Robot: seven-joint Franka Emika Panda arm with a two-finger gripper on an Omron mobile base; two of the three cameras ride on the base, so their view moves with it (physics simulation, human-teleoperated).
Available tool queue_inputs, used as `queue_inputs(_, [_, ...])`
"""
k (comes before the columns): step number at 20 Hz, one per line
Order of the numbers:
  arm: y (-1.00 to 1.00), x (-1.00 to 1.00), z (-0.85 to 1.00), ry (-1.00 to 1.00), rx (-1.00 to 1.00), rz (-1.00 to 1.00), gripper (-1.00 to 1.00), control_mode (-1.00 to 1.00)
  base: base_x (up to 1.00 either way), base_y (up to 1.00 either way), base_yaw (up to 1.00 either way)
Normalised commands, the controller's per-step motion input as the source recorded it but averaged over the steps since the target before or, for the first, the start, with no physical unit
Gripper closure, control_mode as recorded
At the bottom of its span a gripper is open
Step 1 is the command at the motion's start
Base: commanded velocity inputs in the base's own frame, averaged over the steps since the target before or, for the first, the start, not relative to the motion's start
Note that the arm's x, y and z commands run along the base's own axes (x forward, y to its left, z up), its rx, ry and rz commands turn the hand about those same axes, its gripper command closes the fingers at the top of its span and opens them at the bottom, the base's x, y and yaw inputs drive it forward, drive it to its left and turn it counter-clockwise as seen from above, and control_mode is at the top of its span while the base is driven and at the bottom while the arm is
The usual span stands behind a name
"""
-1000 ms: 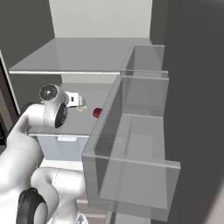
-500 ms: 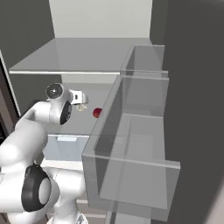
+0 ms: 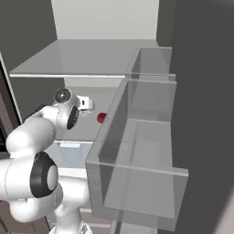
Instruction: Retrieve the bottle and the shaker from the cabinet and place them next to the mixing bowl on the counter. Then add garlic from the fridge to the mixing bowl.
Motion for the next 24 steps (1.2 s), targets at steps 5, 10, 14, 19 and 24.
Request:
queue_inputs(5, [0.00,0.04,-0.30,0.07,0.00,0.00,-1.00,-1.00,0.00,0.00,0.00])
queue_inputs(10, [0.01,0.22,-0.01,0.14,0.00,0.00,-1.00,-1.00,0.00,0.00,0.00])
queue_inputs(14, [0.05,0.30,0.00,0.16,0.00,0.00,-1.00,-1.00,0.00,0.00,0.00])
queue_inputs(19, [0.07,0.15,-0.09,0.01,0.00,0.00,-1.00,-1.00,0.00,0.00,0.00])
queue_inputs(24, [0.07,0.15,-0.19,-0.02,0.00,0.00,-1.00,-1.00,0.00,0.00,0.00])
